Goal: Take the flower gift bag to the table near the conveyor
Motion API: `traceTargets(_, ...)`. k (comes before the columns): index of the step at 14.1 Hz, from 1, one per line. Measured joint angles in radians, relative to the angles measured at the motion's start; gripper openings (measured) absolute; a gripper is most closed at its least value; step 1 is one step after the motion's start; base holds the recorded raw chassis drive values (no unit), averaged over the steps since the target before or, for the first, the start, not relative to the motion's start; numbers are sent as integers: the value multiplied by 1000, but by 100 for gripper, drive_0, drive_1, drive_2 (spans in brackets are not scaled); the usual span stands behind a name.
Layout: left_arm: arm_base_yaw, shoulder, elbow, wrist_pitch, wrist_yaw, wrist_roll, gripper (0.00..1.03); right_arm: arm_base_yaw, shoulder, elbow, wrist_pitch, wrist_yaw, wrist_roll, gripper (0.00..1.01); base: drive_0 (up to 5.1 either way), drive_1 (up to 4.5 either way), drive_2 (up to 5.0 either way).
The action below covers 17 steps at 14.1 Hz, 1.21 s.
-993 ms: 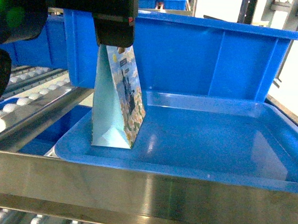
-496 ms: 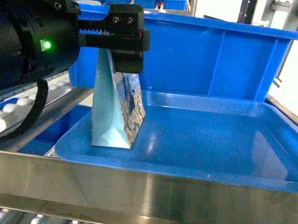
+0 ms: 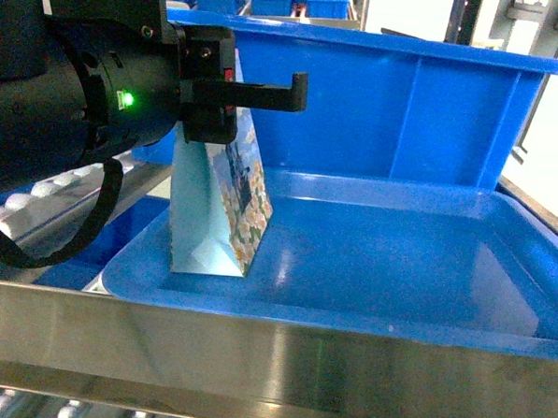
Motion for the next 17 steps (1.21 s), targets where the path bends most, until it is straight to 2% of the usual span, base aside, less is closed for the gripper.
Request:
traceTargets(1,0,0,0,1,-2,0,5,0,0,0,0,0,0,2,0,0,0)
traceTargets(2,0,0,0,3,-6,1,2,0,0,0,0,0,0,2,0,0,0)
traceTargets(6,17,-1,-16,45,-21,14,2,0,0,0,0,0,0,2,0,0,0)
traceTargets(9,45,-54,-69,103,-24,56,2,0,0,0,0,0,0,2,0,0,0)
traceTargets(11,60,-121,-89,125,-4,84,2,0,0,0,0,0,0,2,0,0,0)
traceTargets(14,80,-238,-143,118,29,135,2,0,0,0,0,0,0,2,0,0,0)
traceTargets(17,126,-422,-256,105,45,187,2,0,0,0,0,0,0,2,0,0,0)
